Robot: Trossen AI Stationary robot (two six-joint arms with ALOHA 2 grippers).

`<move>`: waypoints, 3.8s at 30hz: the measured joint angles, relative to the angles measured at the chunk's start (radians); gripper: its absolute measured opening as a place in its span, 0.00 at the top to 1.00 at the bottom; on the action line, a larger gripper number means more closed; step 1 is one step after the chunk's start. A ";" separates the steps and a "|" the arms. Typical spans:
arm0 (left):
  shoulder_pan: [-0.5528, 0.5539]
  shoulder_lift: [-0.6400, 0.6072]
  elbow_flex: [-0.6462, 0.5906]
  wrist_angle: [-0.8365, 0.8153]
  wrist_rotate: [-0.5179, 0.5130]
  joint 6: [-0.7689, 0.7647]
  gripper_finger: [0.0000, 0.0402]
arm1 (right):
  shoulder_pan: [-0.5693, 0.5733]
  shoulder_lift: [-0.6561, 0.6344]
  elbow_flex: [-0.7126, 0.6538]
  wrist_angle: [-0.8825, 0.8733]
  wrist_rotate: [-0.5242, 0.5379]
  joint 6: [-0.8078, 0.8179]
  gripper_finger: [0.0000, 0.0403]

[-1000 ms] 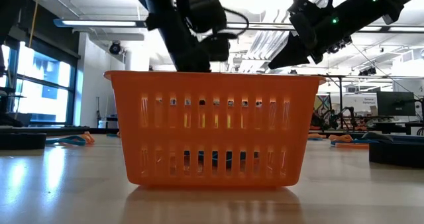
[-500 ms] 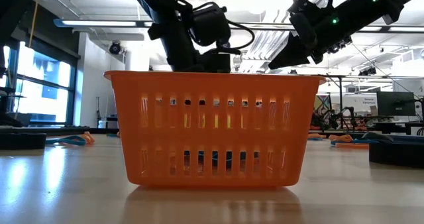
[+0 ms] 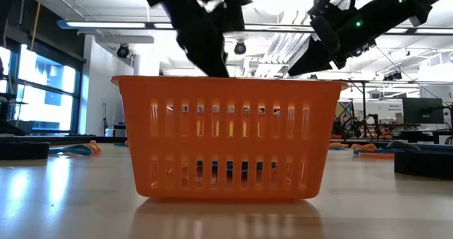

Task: Sort rubber bands into baskets
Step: Put the blue rubber band into the orange bin

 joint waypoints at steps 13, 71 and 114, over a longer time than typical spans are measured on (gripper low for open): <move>-0.279 -0.243 -0.059 -0.360 0.001 -0.214 0.59 | 0.021 0.001 0.000 0.001 -0.004 -0.003 1.00; -0.628 -0.215 -0.537 -0.165 0.124 -0.674 0.86 | 0.053 0.001 0.000 0.001 -0.003 -0.004 1.00; -0.533 -0.216 -0.098 -0.364 -0.162 -0.610 1.00 | 0.053 0.001 0.000 0.001 -0.003 -0.005 1.00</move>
